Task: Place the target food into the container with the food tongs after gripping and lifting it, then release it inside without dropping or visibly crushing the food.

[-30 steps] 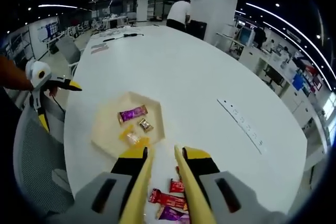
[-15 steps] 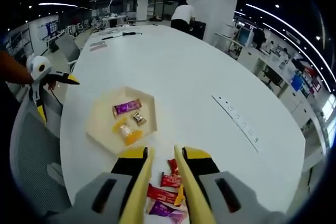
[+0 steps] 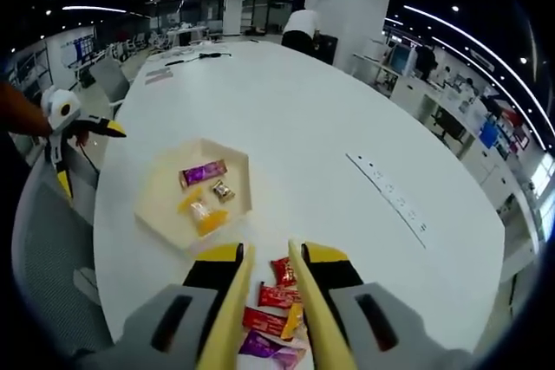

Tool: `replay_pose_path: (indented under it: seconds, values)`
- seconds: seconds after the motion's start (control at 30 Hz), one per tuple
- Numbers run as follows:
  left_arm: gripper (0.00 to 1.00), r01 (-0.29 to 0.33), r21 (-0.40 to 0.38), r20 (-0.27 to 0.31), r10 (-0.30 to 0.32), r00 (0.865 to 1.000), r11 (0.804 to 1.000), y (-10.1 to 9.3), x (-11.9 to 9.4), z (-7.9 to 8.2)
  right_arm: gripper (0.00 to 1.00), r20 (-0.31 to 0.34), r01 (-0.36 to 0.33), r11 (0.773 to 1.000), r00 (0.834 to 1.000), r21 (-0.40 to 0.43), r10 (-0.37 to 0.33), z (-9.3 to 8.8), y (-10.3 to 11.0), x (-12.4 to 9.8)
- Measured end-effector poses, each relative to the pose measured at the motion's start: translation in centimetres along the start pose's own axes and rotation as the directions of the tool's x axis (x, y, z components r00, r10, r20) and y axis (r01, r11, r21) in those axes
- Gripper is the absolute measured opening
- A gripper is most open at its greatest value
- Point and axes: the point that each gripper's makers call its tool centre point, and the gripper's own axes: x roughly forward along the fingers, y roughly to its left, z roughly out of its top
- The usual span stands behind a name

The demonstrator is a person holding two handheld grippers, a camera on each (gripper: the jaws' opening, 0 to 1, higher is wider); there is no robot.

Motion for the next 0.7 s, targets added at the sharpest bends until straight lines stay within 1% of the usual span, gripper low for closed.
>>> replay_pose_path:
  seconds: [0.17,0.33,0.37,0.43,0.5,0.6,0.7]
  values:
    - [0.98,-0.001,-0.006,-0.001,0.001,1.0,1.0,0.0,0.0,0.0,0.25,0.0,0.002,1.0,1.0,-0.006,-0.002,-0.3,-0.3,0.5]
    - [0.98,-0.001,-0.007,-0.004,0.001,1.0,1.0,0.0,0.0,0.0,0.25,-0.005,-0.002,1.0,1.0,-0.012,0.002,-1.1,-0.6,1.3]
    - [0.98,-0.001,-0.008,-0.004,0.001,1.0,1.0,0.0,0.0,0.0,0.25,-0.002,-0.005,1.0,1.0,-0.006,0.005,-1.4,-0.7,1.6]
    - [0.98,-0.003,-0.011,-0.005,0.003,1.0,1.0,0.0,0.0,0.0,0.25,0.031,-0.018,1.0,0.999,-0.003,0.018,-1.5,-0.7,2.0]
    - [0.98,-0.005,-0.015,-0.008,0.005,1.0,1.0,0.1,0.0,-0.1,0.25,0.016,-0.006,1.0,1.0,-0.005,0.006,-2.3,-1.2,2.6]
    - [0.98,-0.007,-0.016,-0.012,0.006,1.0,1.0,0.2,0.0,-0.2,0.25,0.029,-0.015,1.0,0.999,0.013,0.014,-2.8,-1.4,3.1]
    - [0.97,-0.005,-0.02,-0.016,0.005,1.0,1.0,0.2,0.0,-0.4,0.26,0.025,-0.022,1.0,0.999,0.002,0.022,-3.3,-1.3,3.7]
